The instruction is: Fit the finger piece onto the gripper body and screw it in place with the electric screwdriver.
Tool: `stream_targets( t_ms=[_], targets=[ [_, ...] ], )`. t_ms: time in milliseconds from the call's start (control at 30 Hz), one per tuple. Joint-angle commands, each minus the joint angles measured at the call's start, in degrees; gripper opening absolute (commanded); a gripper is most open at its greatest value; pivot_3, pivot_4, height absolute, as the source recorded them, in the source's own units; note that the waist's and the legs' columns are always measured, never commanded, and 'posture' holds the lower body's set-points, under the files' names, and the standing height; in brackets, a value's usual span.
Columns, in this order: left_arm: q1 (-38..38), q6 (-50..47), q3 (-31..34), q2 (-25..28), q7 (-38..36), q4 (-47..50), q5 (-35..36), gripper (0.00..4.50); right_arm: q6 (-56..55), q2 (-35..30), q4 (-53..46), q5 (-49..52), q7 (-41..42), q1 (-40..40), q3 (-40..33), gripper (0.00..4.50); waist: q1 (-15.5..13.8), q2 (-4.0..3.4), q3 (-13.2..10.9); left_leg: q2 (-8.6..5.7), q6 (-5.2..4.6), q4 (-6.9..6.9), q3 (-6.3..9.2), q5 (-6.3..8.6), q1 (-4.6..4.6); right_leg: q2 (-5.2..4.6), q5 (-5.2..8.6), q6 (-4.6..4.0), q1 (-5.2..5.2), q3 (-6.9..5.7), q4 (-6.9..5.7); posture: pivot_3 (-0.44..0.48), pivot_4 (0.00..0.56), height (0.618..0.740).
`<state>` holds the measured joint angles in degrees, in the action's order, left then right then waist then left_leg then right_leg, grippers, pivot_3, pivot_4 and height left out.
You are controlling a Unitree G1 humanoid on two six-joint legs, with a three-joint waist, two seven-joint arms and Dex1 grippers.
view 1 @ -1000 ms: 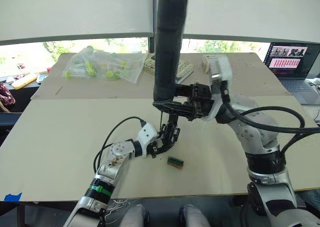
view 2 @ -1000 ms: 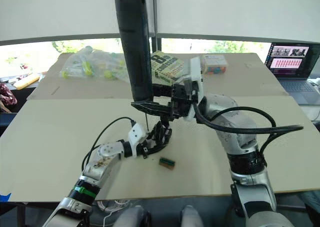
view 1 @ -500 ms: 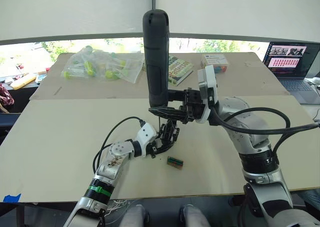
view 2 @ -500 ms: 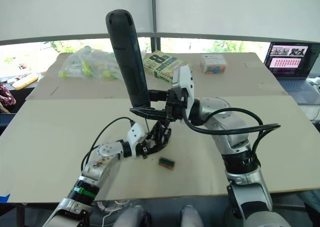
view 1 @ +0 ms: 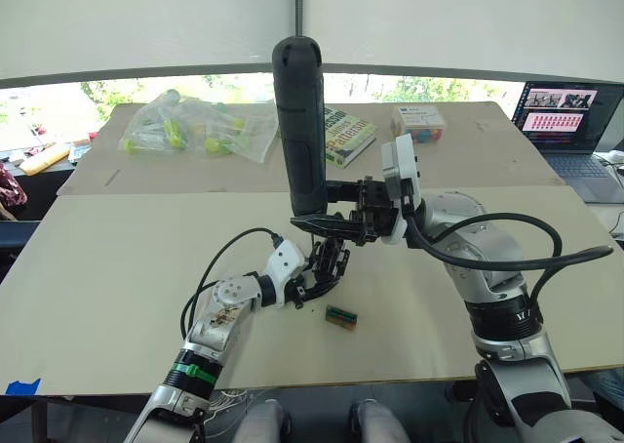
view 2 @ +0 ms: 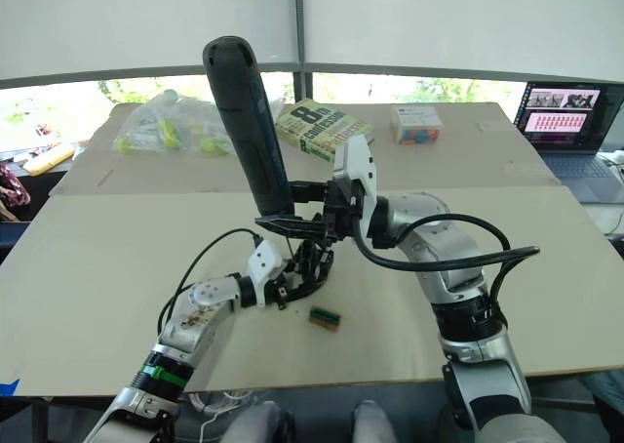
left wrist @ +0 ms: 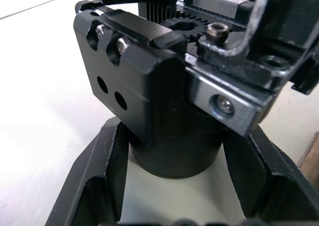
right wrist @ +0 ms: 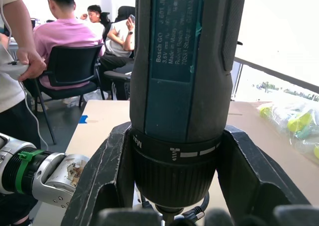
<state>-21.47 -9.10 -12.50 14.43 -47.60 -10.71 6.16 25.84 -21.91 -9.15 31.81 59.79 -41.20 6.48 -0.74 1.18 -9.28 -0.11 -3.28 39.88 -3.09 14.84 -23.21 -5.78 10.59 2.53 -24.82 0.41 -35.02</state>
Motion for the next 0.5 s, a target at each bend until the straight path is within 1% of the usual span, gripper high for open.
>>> stream_targets(
  t_ms=[33,500],
  targets=[
    [1.3,-2.3,-1.3,0.0,0.1,-1.0,-0.3,2.26,-1.9,0.1,-1.6,0.5,0.3,-0.5,-1.0,1.96,0.0,0.0,0.0,0.0,0.0,0.0,0.0,0.0,0.0,0.0,0.0,0.0,0.0,0.0,0.0,0.0,0.15,0.74],
    [1.1,-2.6,-1.2,0.0,0.2,-1.1,-0.2,2.26,-1.7,0.6,-1.9,0.4,-0.3,0.5,-0.8,1.96,0.0,0.0,0.0,0.0,0.0,-0.02,0.0,0.0,-0.01,-0.03,0.0,0.0,-0.03,-0.01,0.0,0.0,0.15,0.74]
  ],
)
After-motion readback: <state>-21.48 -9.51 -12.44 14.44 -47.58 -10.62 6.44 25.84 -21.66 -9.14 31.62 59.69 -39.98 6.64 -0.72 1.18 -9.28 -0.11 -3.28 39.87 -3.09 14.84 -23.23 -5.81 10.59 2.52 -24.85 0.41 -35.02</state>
